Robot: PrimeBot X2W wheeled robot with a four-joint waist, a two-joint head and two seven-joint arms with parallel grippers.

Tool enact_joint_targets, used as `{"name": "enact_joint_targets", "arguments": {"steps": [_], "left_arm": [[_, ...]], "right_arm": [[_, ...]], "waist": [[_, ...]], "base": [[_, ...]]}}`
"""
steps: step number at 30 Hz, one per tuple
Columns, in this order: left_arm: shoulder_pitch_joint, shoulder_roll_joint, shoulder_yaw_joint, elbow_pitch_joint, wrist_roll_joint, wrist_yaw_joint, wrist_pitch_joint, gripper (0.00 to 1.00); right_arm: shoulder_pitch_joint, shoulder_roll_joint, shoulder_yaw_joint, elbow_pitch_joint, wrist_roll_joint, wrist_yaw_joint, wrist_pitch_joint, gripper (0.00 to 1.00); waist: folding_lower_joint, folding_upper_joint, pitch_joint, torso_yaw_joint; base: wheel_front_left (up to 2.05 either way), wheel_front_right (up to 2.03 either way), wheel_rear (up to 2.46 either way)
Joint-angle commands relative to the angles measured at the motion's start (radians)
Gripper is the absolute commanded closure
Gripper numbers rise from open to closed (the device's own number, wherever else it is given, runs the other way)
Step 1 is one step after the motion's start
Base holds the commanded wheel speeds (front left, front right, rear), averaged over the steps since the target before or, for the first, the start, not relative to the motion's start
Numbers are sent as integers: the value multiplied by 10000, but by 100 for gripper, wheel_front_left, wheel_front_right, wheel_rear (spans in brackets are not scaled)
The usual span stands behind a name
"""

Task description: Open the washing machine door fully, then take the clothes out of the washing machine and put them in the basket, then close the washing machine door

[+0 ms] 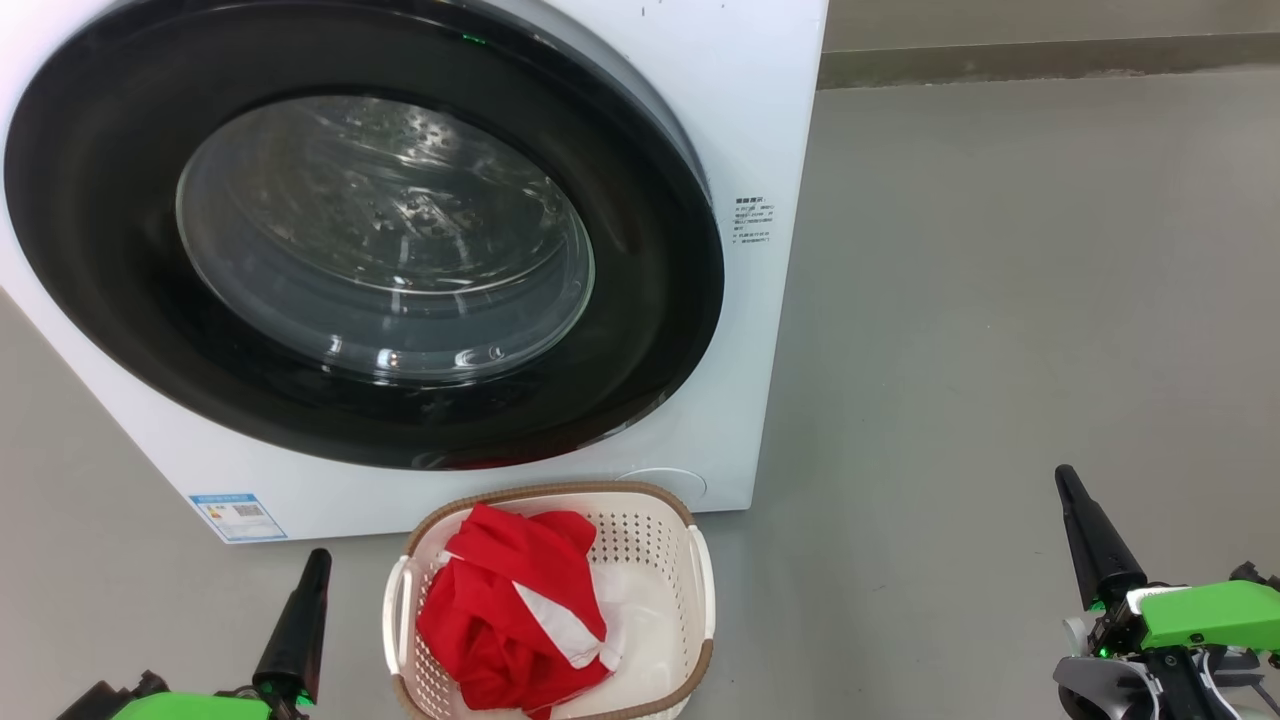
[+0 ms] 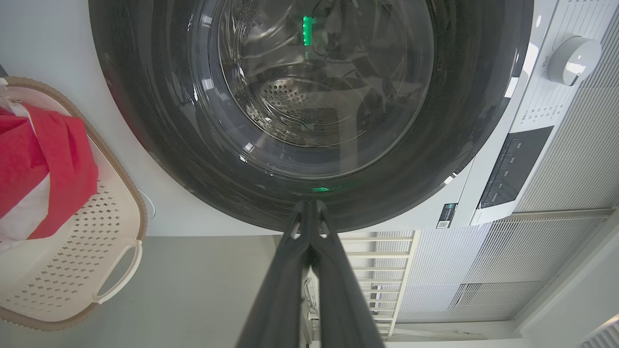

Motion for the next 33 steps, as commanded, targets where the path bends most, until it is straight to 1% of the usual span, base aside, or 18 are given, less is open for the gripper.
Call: {"name": "enact_joint_targets", "arguments": {"steps": [1,33], "left_arm": [[-391,82,373,-206,-62,-69,47,100],[-393,69,393,-206,-46,-69,62,100]], "right_arm": [[-421,-168,283,-292,54,-6,60,100],[-421,-168,284,-292,55,-6,59,100]], "waist": [[0,0,0,0],[0,0,0,0]], "base": [[0,0,0],[0,0,0]]}}
